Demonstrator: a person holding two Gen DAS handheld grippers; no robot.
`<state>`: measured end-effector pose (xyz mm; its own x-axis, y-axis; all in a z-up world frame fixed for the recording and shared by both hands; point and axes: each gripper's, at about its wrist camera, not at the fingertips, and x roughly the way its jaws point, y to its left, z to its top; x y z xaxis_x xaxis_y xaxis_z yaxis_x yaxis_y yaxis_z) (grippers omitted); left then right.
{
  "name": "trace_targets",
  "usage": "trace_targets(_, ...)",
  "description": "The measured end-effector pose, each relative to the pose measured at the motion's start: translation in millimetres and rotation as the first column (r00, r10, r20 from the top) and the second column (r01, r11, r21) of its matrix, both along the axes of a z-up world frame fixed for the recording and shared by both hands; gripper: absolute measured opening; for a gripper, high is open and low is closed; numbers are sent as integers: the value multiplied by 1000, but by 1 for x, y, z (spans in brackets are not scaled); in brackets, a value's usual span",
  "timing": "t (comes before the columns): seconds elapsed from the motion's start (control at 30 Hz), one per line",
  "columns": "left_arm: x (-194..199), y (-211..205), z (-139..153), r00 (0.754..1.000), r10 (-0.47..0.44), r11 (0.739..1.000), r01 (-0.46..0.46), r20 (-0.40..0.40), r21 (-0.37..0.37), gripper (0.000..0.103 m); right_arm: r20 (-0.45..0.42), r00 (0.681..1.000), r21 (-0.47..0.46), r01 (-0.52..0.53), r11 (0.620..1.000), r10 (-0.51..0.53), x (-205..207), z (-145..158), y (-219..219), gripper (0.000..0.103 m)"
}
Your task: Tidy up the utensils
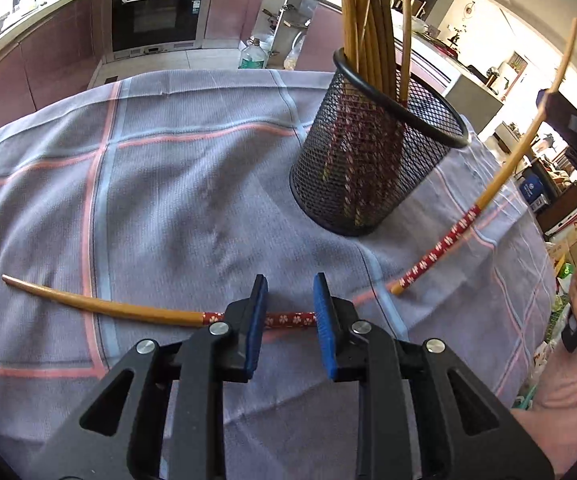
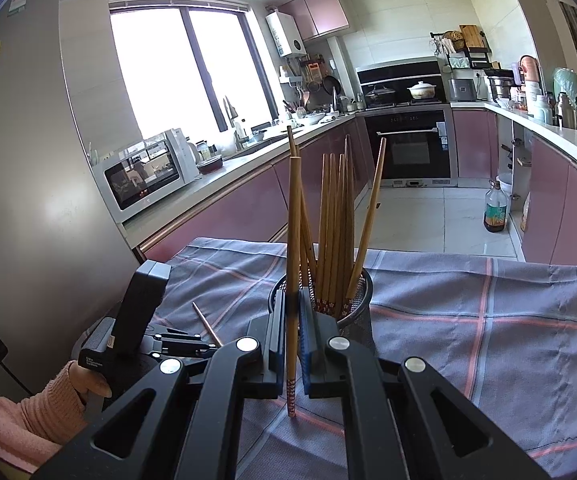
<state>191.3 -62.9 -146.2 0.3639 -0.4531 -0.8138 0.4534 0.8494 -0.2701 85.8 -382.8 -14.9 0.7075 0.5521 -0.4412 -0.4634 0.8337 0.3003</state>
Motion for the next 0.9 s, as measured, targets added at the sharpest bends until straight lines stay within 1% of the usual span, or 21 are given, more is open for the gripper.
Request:
trace_targets(0.13, -17, 10, -4, 1000, -13, 1000, 13, -8, 9, 23, -3, 1000, -4, -9, 1000, 9, 1, -1, 3, 5)
trace_targets(0.27, -40, 23, -6, 1000, -21, 1000, 21, -16, -5, 23, -3, 1000, -2, -10, 1000, 10, 1, -2, 4, 5)
trace_targets(0.4, -62, 40, -6, 1000, -24, 1000, 24, -14, 7, 23, 1, 1000, -6, -8, 1000, 8, 0, -3, 4, 5)
trace_targets(0.5, -71, 58, 0, 1000, 9, 1000, -9, 5, 14, 23, 1, 1000, -5, -7, 1000, 7, 0, -3, 4, 5)
trace_targets(0.6, -75, 78, 11, 995, 93, 996, -94, 43, 4, 24, 2, 1000, -4, -8, 1000, 8, -1, -3, 5, 5)
trace_targets(0.67, -76, 91, 18, 982, 177, 984, -177, 72, 1, 26, 3, 1000, -4, -10, 1000, 10, -1, -3, 6, 5)
trace_targets(0.77, -74, 109, 20, 948, 308, 950, -310, 85, 16, 27, 3, 1000, -4, -15, 1000, 15, -1, -3, 6, 5)
trace_targets(0.87, -64, 132, 14, 912, 407, 912, -409, 57, 38, 27, 3, 1000, -5, -20, 1000, 20, -1, -3, 7, 5)
trace_targets(0.9, -60, 137, 12, 904, 426, 903, -427, 42, 37, 27, 4, 1000, -5, -22, 1000, 22, -2, -3, 8, 5)
